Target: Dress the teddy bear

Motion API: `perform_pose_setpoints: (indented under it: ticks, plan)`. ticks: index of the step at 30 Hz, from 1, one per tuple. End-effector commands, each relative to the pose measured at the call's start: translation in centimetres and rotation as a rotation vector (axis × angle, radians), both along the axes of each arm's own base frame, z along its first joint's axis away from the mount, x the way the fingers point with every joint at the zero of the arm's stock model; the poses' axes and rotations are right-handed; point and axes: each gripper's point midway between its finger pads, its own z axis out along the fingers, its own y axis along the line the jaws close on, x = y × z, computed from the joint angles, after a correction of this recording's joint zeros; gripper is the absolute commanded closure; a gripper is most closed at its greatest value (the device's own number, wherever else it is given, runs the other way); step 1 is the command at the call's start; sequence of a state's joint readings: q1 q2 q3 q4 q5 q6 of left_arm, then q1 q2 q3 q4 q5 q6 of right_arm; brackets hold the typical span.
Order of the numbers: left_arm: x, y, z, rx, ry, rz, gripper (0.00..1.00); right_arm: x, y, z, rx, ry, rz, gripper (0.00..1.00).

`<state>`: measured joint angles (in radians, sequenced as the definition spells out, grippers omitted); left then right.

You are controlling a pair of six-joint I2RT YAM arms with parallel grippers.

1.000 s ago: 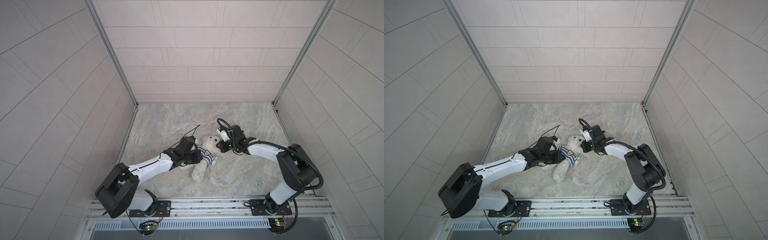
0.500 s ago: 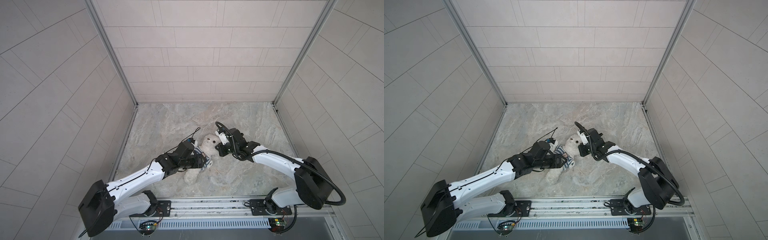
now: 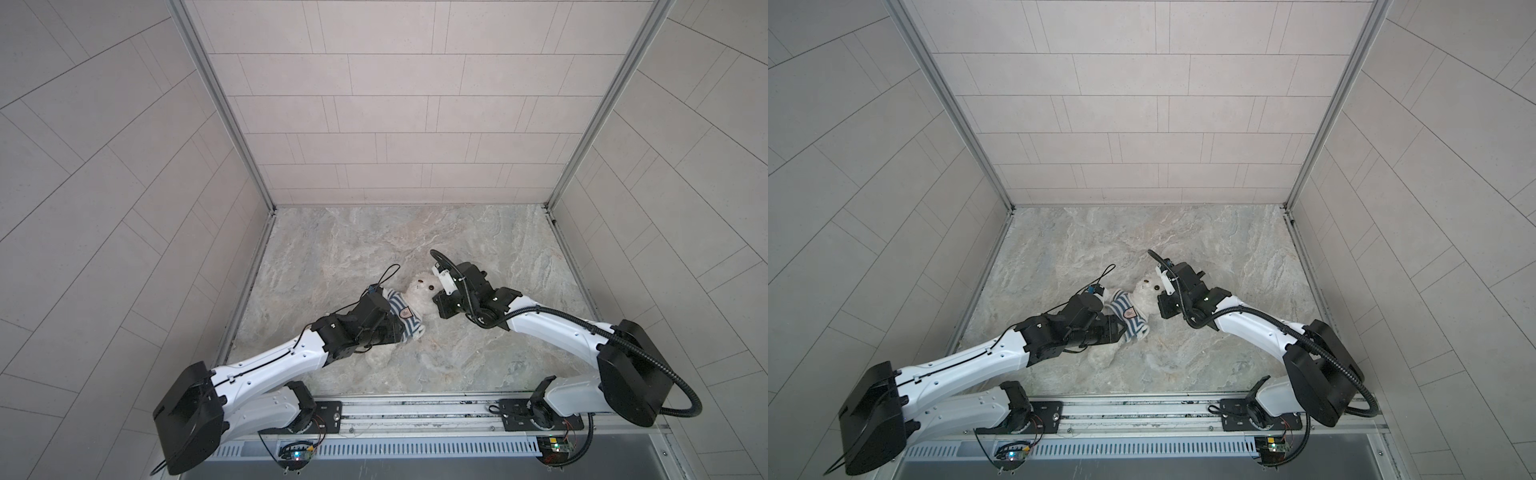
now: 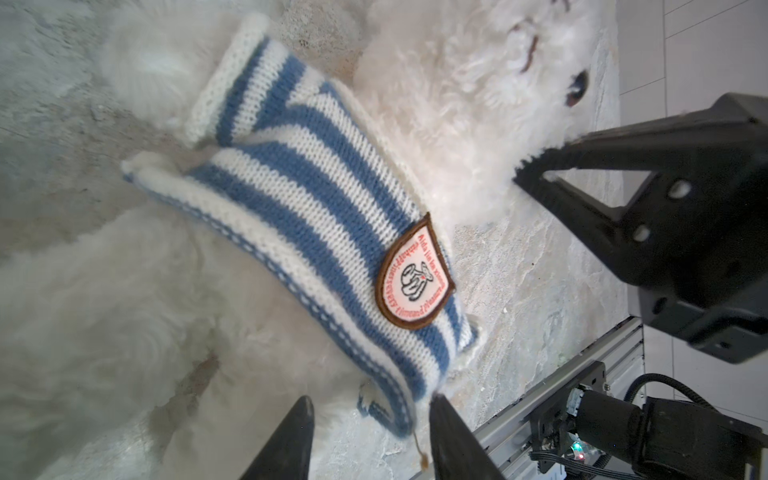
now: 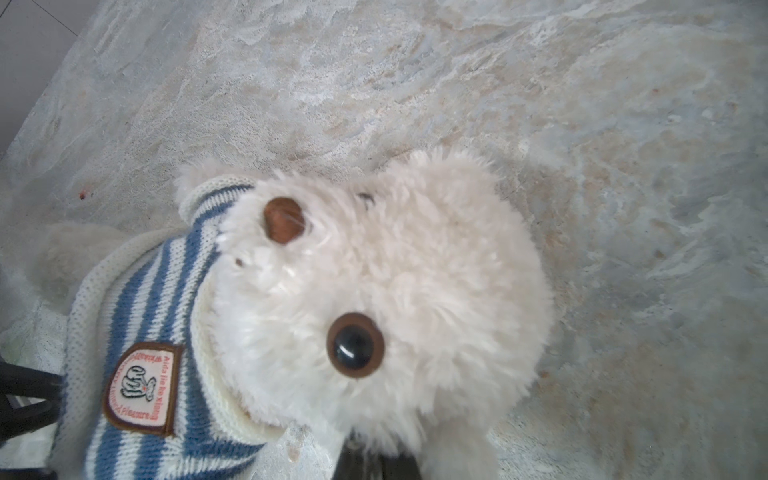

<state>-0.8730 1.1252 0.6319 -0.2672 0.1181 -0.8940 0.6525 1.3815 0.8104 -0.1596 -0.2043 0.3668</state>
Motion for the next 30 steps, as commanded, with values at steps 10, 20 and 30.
perform_pose_setpoints:
  ticks: [10, 20, 30]
  plan:
    - [2.0, -0.9, 2.7, -0.019, -0.109, -0.015, 1.0, 0.0, -1.0, -0.7, -0.106, -0.021, 0.006, 1.0]
    - [4.5, 5.4, 2.5, -0.014, -0.115, 0.102, 1.0, -0.6, -4.2, -0.7, -0.337, -0.06, 0.066, 1.0]
    - [7.5, 9.4, -0.7, -0.005, -0.069, 0.193, 1.0, -0.6, -5.6, -1.4, -0.422, -0.048, 0.051, 1.0]
